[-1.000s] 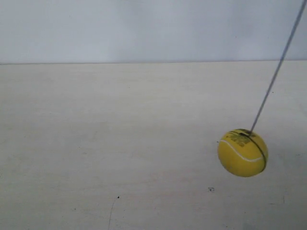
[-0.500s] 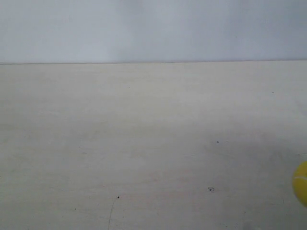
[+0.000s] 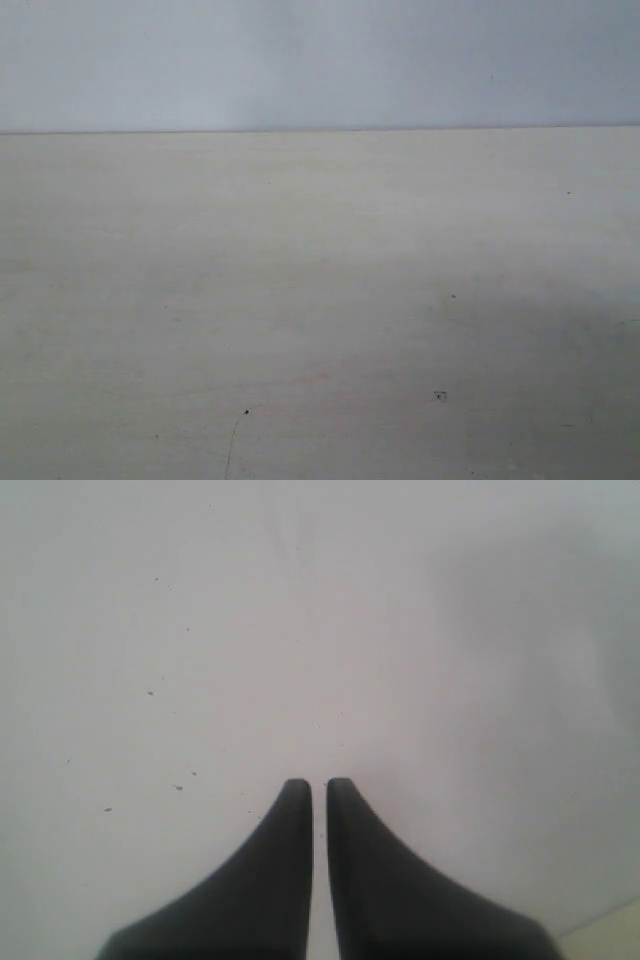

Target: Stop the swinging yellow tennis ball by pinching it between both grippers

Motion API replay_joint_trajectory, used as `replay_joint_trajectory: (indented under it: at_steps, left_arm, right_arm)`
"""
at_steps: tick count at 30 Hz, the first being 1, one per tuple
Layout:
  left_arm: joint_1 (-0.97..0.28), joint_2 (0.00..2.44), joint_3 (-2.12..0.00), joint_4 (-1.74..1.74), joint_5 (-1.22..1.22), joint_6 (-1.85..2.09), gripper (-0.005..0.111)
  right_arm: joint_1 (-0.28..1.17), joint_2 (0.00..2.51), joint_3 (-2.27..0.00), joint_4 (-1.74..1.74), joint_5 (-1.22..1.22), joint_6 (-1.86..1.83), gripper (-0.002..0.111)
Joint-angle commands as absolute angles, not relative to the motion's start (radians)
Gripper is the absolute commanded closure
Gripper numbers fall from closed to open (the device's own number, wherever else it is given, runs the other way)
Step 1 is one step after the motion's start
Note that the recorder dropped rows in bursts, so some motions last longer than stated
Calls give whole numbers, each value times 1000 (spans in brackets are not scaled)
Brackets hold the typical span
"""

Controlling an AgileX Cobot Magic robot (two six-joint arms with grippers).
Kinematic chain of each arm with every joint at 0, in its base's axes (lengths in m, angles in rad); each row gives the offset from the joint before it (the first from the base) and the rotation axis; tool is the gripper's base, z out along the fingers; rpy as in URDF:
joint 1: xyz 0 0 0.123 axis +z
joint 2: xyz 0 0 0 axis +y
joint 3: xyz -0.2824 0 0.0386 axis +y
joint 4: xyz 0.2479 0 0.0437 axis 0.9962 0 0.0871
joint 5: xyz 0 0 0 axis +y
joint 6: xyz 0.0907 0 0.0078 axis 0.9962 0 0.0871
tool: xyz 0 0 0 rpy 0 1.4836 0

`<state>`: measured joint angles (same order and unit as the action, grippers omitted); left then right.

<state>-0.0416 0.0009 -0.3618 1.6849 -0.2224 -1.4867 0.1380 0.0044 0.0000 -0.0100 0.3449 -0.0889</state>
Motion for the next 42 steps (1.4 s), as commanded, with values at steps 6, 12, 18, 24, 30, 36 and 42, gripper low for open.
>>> replay_joint_trajectory:
  at_steps: [6, 12, 18, 24, 30, 36, 42]
  left_arm:
    - [-42, 0, -134, 149, -97, 66, 102]
    - [-42, 0, -58, 41, 126, 229, 102]
    - [-42, 0, 0, 36, 261, 221, 102]
    - [-42, 0, 0, 10, 312, 149, 102]
    - [-42, 0, 0, 8, 314, 147, 102]
    - [-42, 0, 0, 8, 312, 147, 102]
    - [-42, 0, 0, 12, 294, 147, 102]
  right_arm:
    - [137, 0, 0, -10, 343, -86, 108]
    - [137, 0, 0, -10, 343, -86, 108]
    - [137, 0, 0, -10, 343, -86, 108]
    - [137, 0, 0, -10, 343, -86, 108]
    - [137, 0, 0, -10, 343, -86, 108]
    - [137, 0, 0, -10, 343, -86, 108]
    - [137, 0, 0, -10, 343, -86, 108]
